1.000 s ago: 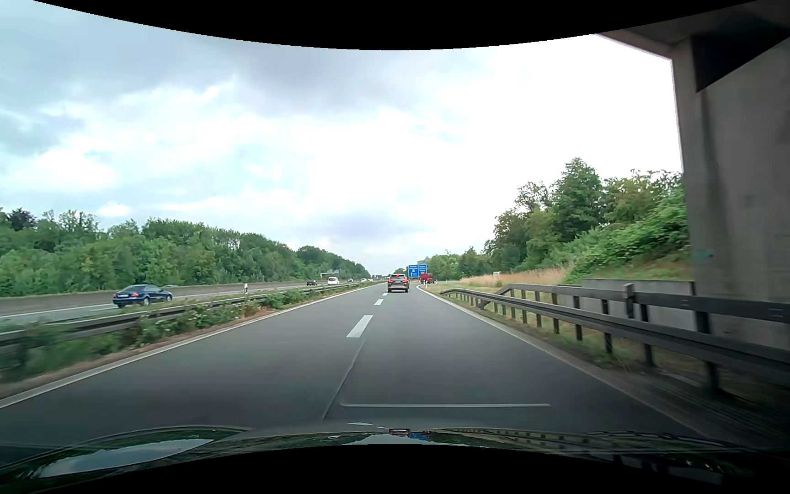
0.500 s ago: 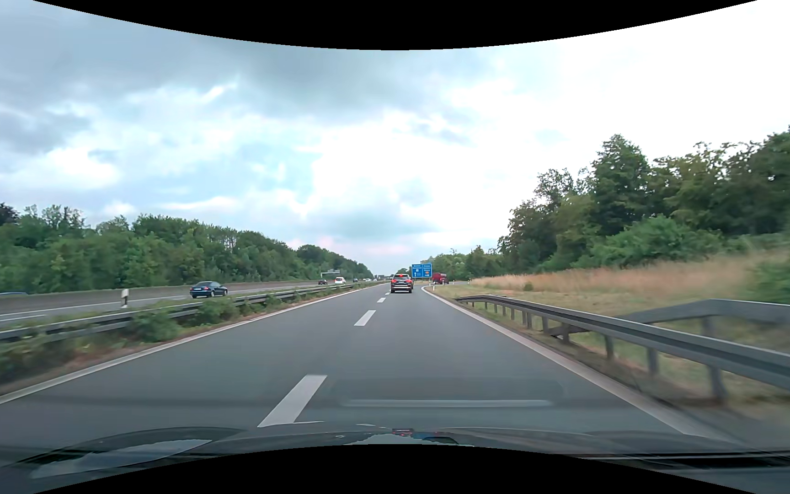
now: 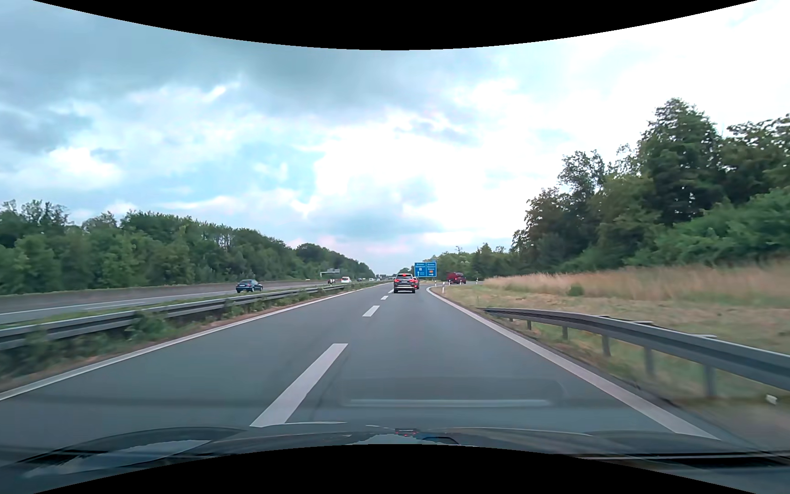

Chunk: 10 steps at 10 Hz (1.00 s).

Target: Follow the waypoints while adhering to traffic rules and regulations

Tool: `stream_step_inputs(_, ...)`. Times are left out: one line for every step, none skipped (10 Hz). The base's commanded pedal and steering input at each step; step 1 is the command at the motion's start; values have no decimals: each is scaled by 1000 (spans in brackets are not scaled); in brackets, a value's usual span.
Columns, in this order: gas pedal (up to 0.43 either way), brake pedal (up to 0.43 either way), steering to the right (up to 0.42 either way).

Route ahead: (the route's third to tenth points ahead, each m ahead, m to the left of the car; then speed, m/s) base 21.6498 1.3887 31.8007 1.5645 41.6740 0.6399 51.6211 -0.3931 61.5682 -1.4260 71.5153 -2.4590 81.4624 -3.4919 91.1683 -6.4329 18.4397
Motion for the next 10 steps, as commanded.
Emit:
stream_step_inputs(110,0,-6)
stream_step_inputs(110,0,-6)
stream_step_inputs(110,0,-6)
stream_step_inputs(98,0,-5)
stream_step_inputs(79,0,-2)
stream_step_inputs(79,0,-1)
stream_step_inputs(79,0,-1)
stream_step_inputs(79,0,-1)
stream_step_inputs(79,0,-1)
stream_step_inputs(79,0,0)
